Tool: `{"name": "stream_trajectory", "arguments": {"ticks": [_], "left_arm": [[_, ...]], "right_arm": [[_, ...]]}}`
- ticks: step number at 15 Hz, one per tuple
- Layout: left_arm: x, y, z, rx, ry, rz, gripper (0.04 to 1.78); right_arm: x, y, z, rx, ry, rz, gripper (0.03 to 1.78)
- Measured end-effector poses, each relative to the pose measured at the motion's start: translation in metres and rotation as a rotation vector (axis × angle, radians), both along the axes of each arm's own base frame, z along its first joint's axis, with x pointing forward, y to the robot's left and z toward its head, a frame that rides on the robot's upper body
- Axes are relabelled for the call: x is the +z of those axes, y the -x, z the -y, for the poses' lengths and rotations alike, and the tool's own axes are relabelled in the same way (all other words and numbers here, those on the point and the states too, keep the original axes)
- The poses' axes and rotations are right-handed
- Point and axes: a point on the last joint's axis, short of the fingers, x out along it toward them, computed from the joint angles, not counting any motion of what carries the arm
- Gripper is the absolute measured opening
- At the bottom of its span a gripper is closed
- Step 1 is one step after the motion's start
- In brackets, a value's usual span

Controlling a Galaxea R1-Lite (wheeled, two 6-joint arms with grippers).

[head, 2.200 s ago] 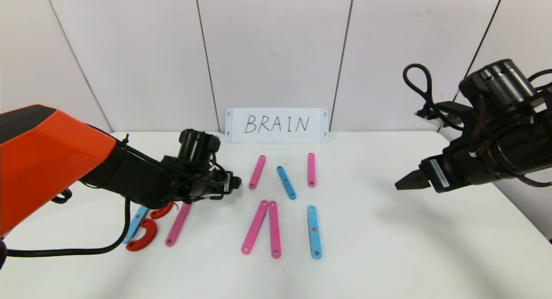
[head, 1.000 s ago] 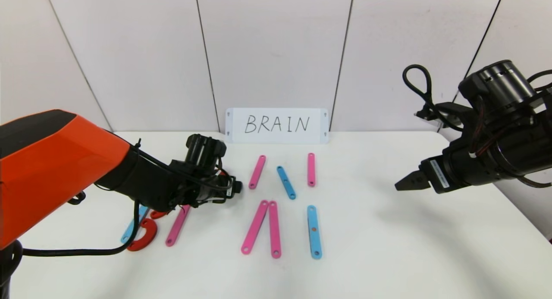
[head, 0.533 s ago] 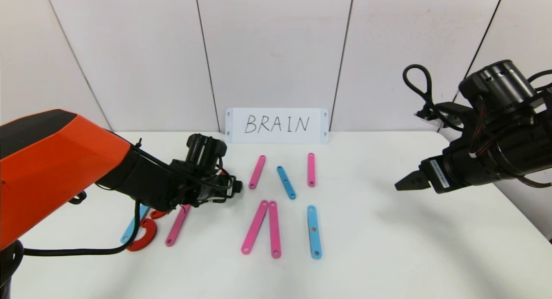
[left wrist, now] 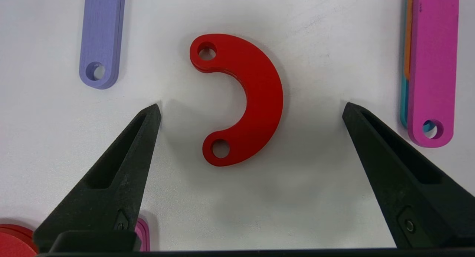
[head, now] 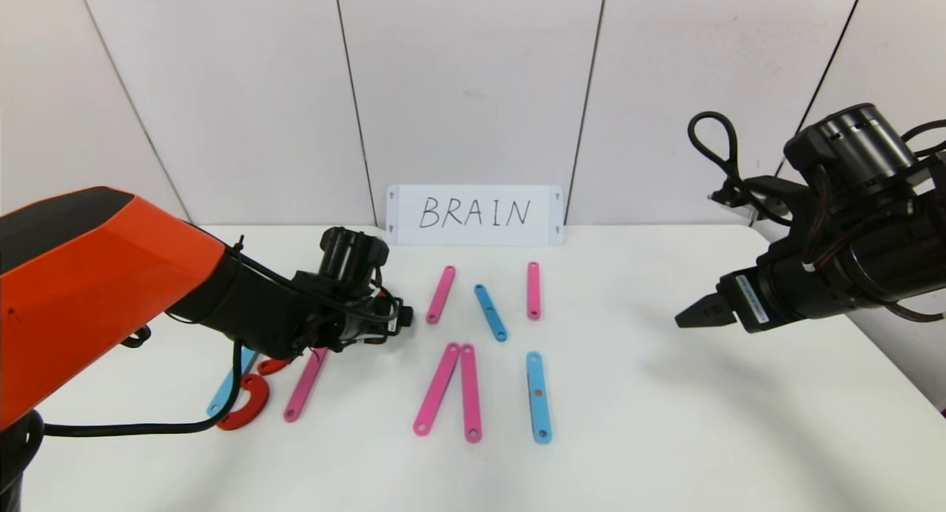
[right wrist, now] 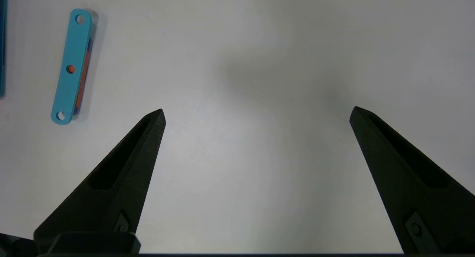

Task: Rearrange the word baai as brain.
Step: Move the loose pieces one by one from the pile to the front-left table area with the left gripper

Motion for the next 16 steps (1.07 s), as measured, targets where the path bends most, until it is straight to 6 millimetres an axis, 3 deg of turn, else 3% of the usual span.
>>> {"name": "stream_trajectory", "arguments": {"ticks": [13, 16], "left_arm": [[-0.0033, -0.0028, 0.0012, 0.000, -0.002, -0.002, 1.71], [-0.0035, -0.0028, 0.0013, -0.001, -0.003, -0.003, 1.59]], "right_arm": [[-0.0006, 0.0001, -0.0006, 0.002, 0.000, -0.002, 1.74], [-0.0006, 0.0001, -0.0007, 0.003, 0.001, -0.002, 1.74]]}}
